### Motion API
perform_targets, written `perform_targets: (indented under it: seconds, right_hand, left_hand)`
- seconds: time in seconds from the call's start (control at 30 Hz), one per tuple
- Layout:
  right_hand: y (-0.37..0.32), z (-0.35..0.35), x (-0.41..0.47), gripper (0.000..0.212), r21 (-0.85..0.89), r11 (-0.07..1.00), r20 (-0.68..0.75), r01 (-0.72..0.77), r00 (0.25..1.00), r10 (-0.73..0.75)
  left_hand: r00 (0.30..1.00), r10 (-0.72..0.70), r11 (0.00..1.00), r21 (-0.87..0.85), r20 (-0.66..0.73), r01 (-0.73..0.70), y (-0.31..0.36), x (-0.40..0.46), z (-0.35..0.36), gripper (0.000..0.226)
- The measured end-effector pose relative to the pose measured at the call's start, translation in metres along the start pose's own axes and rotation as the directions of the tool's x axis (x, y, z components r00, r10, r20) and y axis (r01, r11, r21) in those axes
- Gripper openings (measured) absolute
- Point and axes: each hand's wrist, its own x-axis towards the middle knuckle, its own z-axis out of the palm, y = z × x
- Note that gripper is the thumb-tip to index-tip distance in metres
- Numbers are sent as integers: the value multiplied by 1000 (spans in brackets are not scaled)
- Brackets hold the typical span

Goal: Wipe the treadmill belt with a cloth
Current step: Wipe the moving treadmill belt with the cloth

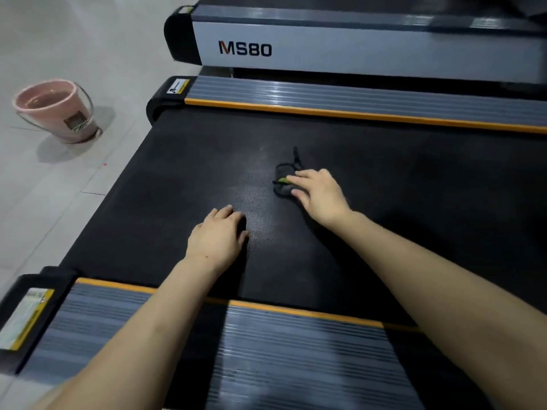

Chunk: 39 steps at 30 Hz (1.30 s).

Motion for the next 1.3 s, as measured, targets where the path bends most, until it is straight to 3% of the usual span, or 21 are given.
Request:
perform_targets:
  seconds: [0.17,0.27,0.33,0.4,0.47,0.53,0.7,0.8,0.9,0.97,1.0,1.2,1.3]
  right_hand:
    - [-23,-32,-112,31,207,923,89,323,934,-347]
    - [-4,-34,-100,31,140,896,118,422,891,-438]
    - [21,-27,-70,32,33,933,64,357,931,-359]
    - [46,-31,-41,33,-19,993,-18,115,993,-116]
    - [53,-35,-37,33,-9,999,-40,-37,999,36]
    - [41,-38,-60,34,14,1000,-36,-7,999,8]
    - [30,-73,-151,34,147,953,81,264,957,-277]
    - [51,-70,-130,32,75,943,75,325,941,-330]
    - [89,-59,-75,32,-79,989,-18,122,992,-124]
    - [103,-61,-59,34,-68,993,-39,-93,995,90]
    - [100,-62,-64,34,-57,990,-32,-132,991,130]
    - [55,-89,-170,36,129,969,108,213,968,-227]
    - [84,-88,-155,34,50,952,115,301,945,-305]
  left_hand:
    - [996,40,999,35,-79,-37,11,15,6,39]
    - [990,75,997,22,-122,-72,27,15,16,36]
    - [984,115,993,24,-138,-113,36,15,23,37]
    - [977,163,987,31,-138,-160,43,16,24,40]
    - [971,201,980,33,-130,-199,50,17,25,41]
    - [965,231,973,32,-124,-228,53,14,27,39]
    - [953,272,962,45,-131,-268,69,10,35,40]
    - [939,327,945,65,-108,-322,77,8,44,43]
    - [931,355,934,78,-85,-349,76,5,51,41]
    - [929,360,932,80,-85,-354,75,2,53,40]
    - [926,366,929,83,-88,-360,75,3,53,40]
    - [923,364,931,48,-126,-361,82,8,49,43]
    - [915,388,921,55,-109,-385,85,6,53,45]
